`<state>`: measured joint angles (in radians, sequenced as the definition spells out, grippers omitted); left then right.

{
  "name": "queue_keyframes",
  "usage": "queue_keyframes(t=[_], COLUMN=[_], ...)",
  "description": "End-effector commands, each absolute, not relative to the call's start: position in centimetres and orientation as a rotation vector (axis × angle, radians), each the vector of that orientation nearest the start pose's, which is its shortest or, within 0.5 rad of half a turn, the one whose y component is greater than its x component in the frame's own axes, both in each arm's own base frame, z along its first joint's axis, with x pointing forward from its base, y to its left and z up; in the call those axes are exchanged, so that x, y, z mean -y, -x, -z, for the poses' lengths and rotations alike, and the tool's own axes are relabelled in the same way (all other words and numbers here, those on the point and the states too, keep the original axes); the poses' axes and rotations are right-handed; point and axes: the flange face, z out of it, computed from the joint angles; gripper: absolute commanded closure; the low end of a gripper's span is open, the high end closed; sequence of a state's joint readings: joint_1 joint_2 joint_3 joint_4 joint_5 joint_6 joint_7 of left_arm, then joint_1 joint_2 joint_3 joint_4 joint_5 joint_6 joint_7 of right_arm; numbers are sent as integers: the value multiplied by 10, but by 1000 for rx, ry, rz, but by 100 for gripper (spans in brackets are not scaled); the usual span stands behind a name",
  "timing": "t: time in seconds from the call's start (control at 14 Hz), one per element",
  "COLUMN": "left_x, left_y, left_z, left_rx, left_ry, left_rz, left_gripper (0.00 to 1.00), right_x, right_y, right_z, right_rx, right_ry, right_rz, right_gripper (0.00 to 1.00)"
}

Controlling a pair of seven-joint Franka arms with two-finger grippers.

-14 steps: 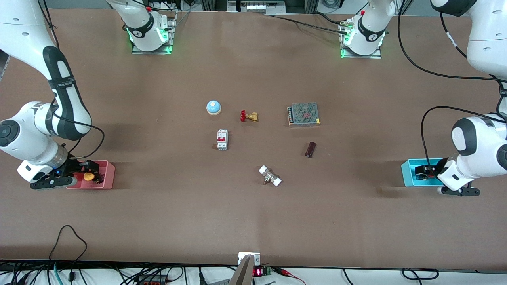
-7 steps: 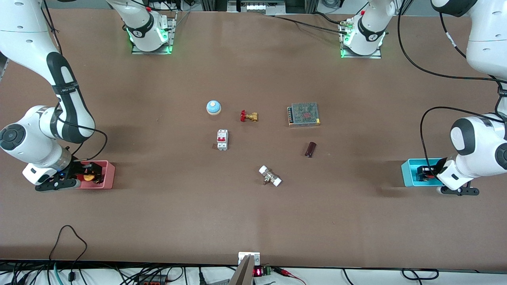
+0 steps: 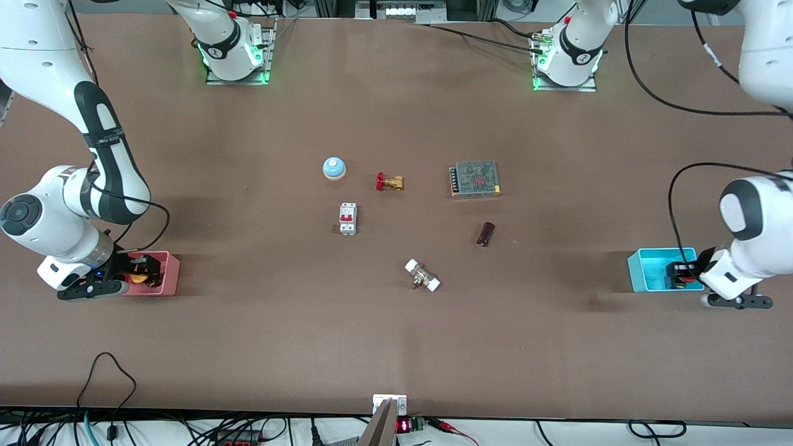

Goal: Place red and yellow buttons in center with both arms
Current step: 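Lift the buttons out of the boxes with both grippers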

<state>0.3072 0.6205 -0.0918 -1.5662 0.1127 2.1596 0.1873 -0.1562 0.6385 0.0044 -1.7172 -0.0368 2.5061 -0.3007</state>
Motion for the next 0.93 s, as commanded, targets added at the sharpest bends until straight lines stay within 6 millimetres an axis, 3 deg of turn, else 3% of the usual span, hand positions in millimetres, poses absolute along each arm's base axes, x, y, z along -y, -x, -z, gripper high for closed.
queue_keyframes(t=[0.0, 0.14, 0.36, 0.64, 0.71, 0.86], left_x=[-148, -134, -78, 31, 57, 90], left_y=[-667, -658, -650, -633, -628, -618], left_z=[-322, -337, -356, -348, -343, -330], left_rx=[-79, -80, -1, 195, 241, 259], left_ry=[3105, 3118, 3135, 3125, 3120, 3124], left_rz=[-115, -224, -336, -449, -458, -446], left_gripper=[77, 77, 77, 77, 77, 77], right_x=[103, 103, 103, 103, 102, 101], right_y=[-684, -684, -684, -684, -684, -681], right_z=[-233, -233, -233, -234, -240, -272], right_rx=[280, 282, 284, 289, 298, 309], right_ry=[3161, 3162, 3162, 3162, 3163, 3162], right_rz=[245, 245, 245, 247, 254, 222], right_gripper=[36, 50, 71, 74, 75, 76])
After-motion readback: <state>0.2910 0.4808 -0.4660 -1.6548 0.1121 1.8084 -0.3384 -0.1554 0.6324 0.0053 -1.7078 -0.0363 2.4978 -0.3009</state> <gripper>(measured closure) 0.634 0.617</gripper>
